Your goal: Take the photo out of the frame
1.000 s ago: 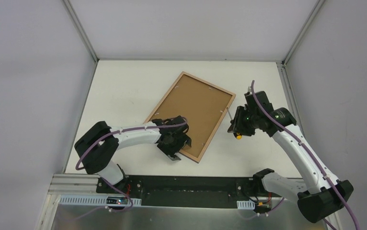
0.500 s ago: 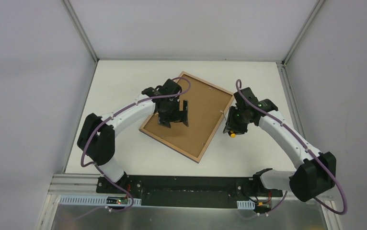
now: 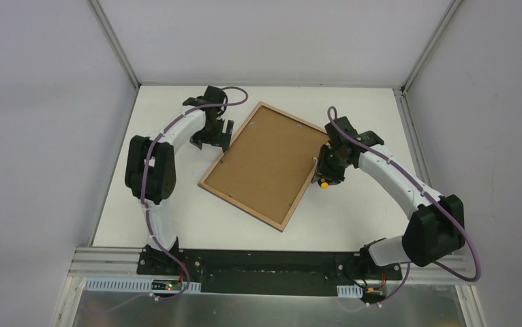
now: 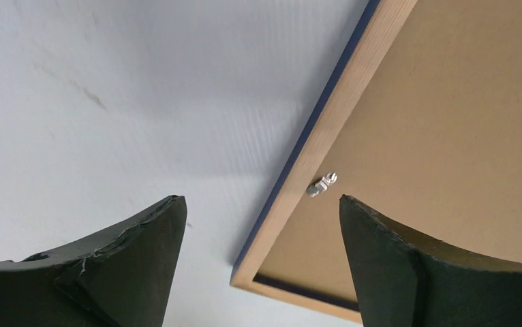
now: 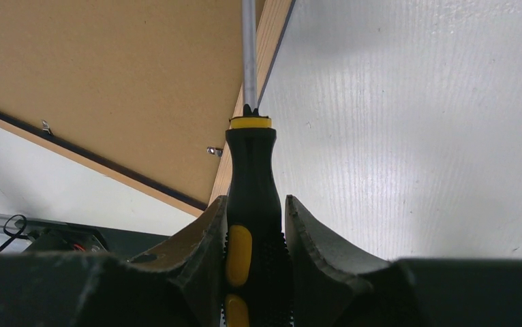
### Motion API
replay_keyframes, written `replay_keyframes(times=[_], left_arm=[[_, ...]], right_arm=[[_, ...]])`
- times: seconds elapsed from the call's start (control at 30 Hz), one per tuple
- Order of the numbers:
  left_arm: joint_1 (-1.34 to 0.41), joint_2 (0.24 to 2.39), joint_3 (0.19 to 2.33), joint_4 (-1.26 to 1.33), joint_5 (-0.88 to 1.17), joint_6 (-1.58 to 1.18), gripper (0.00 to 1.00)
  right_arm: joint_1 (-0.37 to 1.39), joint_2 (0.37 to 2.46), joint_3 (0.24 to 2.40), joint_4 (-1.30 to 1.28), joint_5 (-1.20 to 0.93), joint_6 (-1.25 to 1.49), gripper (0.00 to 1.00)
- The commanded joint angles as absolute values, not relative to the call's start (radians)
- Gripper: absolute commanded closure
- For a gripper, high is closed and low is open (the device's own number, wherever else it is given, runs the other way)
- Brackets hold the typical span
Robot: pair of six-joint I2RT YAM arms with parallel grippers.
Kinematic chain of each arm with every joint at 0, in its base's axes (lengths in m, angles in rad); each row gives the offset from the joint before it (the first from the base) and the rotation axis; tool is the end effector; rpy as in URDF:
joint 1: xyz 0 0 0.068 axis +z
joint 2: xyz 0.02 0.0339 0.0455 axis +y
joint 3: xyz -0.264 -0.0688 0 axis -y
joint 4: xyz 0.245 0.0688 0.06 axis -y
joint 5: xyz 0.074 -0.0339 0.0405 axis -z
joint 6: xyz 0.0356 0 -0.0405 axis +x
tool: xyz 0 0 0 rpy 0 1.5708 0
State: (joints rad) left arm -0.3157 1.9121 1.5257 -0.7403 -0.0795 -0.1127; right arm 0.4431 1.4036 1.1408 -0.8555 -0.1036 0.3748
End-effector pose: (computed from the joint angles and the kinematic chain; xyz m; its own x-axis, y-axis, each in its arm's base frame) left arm 0.3858 -0.1230 0.2267 -0.8841 0.1708 -0.4350 0.1788 0.9836 0.0229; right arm 0.2478 0.1217 0.2697 -0.9272 -0.0370 -0.3728 -0.1374 0.9593 0.2466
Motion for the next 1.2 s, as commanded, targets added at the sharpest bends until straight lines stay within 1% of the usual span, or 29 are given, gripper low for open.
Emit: replay_keyframes(times=[0.0,0.07,0.23,0.3,0.5,0.63,0.73,0.8,0.83,1.17], left_arm=[[-0.307,1.991,1.64,-0.744,-0.029,-0.056,0.17],[-0.301,2.023,1.667,-0.743,0.033,-0.073,0.22],[-0.299,2.101,1.724,-0.741,0.119,-0.092,0.25],[-0.296,2.119,1.738,-0.742,0.136,-0.102,0.28],[-0.296,2.166,1.732,-0.741,0.175,-0.122,0.51],[-0.296,2.17,1.694,-0.741,0.17,-0.126,0.73],[-0.296,2.131,1.641,-0.742,0.123,-0.151,0.87],[-0.296,2.106,1.598,-0.741,0.113,-0.178,0.98],[-0.296,2.093,1.577,-0.742,0.109,-0.198,1.0],[-0.304,1.972,1.353,-0.735,0.116,-0.405,1.0]], right_arm=[[0.448,1.406,1.201,-0.865,-0.13,0.413,1.0],[0.447,1.405,1.217,-0.879,-0.122,0.399,1.0],[0.446,1.429,1.239,-0.905,-0.117,0.353,1.0],[0.445,1.441,1.252,-0.917,-0.129,0.341,1.0],[0.444,1.469,1.281,-0.916,-0.127,0.301,1.0],[0.443,1.484,1.279,-0.907,-0.129,0.303,1.0],[0.443,1.496,1.275,-0.899,-0.115,0.312,1.0],[0.443,1.515,1.284,-0.899,-0.104,0.31,1.0],[0.443,1.526,1.29,-0.903,-0.089,0.31,1.0],[0.441,1.615,1.347,-0.943,0.062,0.293,1.0]])
